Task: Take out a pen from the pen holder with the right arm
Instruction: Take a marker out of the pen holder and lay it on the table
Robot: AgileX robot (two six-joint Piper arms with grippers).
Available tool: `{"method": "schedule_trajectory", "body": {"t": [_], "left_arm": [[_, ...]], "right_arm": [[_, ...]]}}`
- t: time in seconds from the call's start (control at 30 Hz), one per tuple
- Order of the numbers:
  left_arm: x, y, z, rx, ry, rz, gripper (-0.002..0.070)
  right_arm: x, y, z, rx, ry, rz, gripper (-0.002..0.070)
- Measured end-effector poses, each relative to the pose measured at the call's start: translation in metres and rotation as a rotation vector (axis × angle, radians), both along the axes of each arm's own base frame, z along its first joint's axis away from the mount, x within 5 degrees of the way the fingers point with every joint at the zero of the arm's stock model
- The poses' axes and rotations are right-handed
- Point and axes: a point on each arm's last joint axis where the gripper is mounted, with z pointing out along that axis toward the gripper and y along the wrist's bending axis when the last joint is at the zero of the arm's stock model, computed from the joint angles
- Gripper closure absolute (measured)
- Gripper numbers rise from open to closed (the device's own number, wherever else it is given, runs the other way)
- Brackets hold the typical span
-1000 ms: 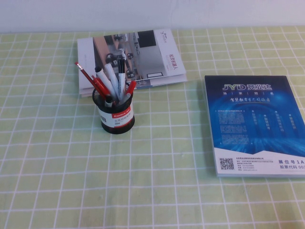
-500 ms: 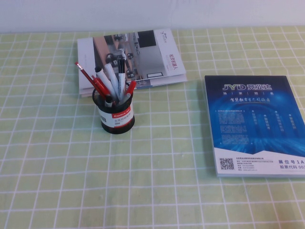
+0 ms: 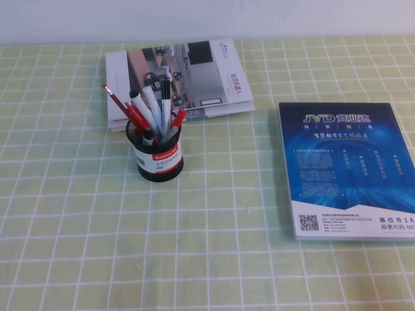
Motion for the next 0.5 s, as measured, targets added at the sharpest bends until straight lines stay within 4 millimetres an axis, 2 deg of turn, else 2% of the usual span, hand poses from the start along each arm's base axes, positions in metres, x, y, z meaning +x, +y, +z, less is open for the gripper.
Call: {"method": "schedule_trajectory", "body": {"t": [0.1,0.3,0.5], "left_arm": [[0.0,0.0,0.0,0.0,0.0,0.0,0.068],[0.0,0.0,0.0,0.0,0.0,0.0,0.068],[0.0,0.0,0.0,0.0,0.0,0.0,0.068]], "right_arm": [[-0.001,0.004,0.002,0.004,0.015,0.04,0.0689],[-0.002,0.017,0.044,-0.087,0.048,0.192,0.0689],[0.023,0.027,0.078,-0.212,0.19,0.337,0.0689]]}}
